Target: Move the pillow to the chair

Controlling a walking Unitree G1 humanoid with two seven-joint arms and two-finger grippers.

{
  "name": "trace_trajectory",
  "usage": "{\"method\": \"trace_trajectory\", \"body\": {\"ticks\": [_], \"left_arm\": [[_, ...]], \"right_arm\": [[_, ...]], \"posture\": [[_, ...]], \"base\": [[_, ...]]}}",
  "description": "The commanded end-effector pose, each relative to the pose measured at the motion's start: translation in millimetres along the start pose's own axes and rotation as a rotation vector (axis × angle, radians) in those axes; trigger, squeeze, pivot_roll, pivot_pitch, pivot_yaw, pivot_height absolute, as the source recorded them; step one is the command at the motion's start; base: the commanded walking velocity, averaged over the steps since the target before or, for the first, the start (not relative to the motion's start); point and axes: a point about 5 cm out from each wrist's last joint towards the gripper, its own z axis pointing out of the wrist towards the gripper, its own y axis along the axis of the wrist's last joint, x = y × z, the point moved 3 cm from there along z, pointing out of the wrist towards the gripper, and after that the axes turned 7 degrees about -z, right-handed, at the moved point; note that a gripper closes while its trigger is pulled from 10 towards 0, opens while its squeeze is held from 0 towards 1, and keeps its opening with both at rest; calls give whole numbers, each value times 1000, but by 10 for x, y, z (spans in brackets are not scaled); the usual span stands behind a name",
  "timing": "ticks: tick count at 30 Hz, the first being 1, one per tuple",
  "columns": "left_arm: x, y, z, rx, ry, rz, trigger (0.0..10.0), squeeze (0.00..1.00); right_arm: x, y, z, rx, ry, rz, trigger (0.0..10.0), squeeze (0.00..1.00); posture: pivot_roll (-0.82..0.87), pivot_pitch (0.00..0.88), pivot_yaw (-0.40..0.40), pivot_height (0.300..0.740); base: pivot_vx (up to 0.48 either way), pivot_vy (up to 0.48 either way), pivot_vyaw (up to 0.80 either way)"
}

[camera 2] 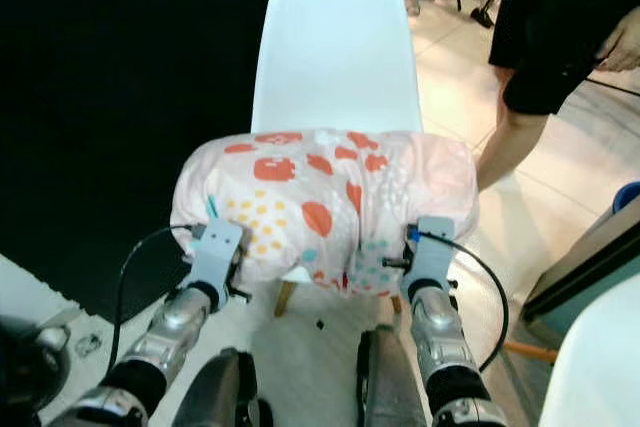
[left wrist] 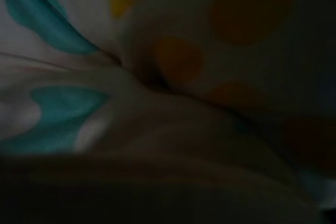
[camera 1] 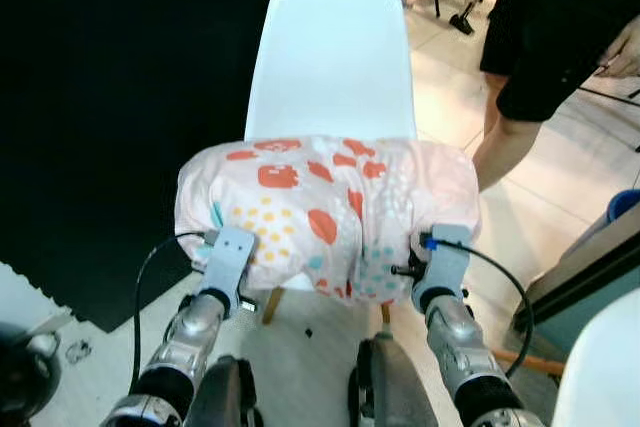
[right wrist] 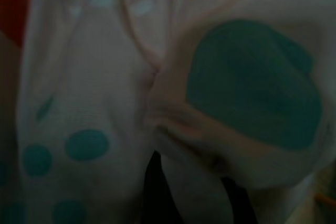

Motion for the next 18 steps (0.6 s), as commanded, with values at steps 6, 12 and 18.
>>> {"method": "trace_trajectory", "body": {"ticks": [6,12,18], "left_arm": [[-26,-166,-38,72,-32,-9,10000,0],[175,-74,-20,41,52,17,10000,0],[315,60,22,-1,108,35,10000,0]], "right_arm": [[83,-96,-13,51,14,-4,10000,0],[121,39,61,19,20,-10,10000,0],[134,182,130,-19,19,-3,10000,0]], "posture": [[-48,292,4,592],[-45,293,-23,592],[-45,293,-34,592]], "base": [[0,0,0],[0,0,0],[0,0,0]]}}
